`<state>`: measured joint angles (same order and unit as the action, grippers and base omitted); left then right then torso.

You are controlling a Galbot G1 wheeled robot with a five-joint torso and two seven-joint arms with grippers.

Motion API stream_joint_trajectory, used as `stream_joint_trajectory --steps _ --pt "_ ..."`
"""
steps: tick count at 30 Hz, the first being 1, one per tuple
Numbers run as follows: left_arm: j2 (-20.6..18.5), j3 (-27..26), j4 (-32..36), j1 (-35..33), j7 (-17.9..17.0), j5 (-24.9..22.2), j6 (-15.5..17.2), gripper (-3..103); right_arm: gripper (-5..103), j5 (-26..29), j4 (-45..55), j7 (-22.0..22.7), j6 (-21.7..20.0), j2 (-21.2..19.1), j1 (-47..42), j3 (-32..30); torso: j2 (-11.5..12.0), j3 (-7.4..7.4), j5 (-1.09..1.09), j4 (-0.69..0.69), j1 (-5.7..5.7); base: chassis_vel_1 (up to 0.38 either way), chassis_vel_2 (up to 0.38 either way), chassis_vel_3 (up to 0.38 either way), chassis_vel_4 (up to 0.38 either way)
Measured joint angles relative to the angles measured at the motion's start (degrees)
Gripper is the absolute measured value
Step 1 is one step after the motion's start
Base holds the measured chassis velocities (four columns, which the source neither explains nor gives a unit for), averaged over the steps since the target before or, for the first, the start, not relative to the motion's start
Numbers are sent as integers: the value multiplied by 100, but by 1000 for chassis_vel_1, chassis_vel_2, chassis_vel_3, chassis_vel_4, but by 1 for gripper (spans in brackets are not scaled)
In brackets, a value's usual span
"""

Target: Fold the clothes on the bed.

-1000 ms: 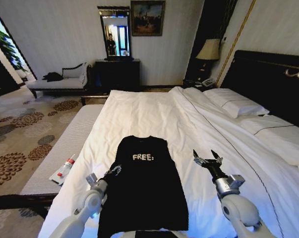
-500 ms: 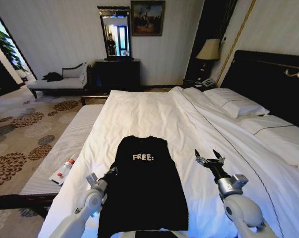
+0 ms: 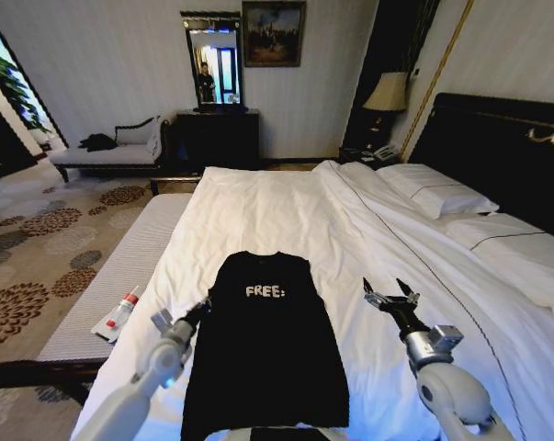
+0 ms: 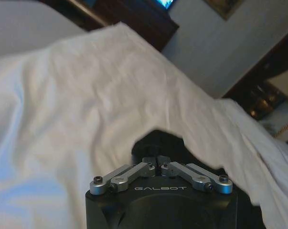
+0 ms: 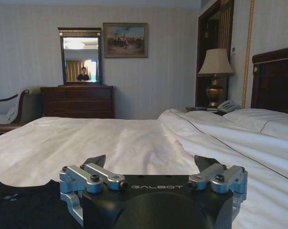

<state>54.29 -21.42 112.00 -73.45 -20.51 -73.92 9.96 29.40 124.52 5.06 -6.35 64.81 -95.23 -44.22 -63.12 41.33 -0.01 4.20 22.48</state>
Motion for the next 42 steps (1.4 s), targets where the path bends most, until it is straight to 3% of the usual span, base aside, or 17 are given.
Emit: stream_joint_trajectory --steps 8,27,33,36,40,42 --pt "-370 -236 -76 39 -16 -252 5 0 100 2 61 -24 1 -32 -102 -54 0 0 0 1 0 0 0 0 0" --pt "-110 -153 -169 -563 -11 211 -12 0 100 -6 41 -90 36 -83 -179 -102 0 0 1 0 -1 0 0 0 0" --pt "-149 -192 -214 -658 -30 255 -2 27 100 -6 18 -103 38 -86 -178 -103 0 0 1 0 -1 0 0 0 0" --pt "-177 -235 -209 -701 -31 262 2 33 100 -6 2 -104 38 -88 -146 -67 0 0 1 0 -1 0 0 0 0" --pt "-205 -350 -146 -836 -34 266 7 54 100 -10 -13 -104 23 -88 -71 22 0 0 1 0 -1 0 0 0 0" --pt "-203 -383 -87 -922 -35 285 7 54 100 -11 -14 -104 18 -88 -59 32 0 0 1 1 -1 0 0 0 0"
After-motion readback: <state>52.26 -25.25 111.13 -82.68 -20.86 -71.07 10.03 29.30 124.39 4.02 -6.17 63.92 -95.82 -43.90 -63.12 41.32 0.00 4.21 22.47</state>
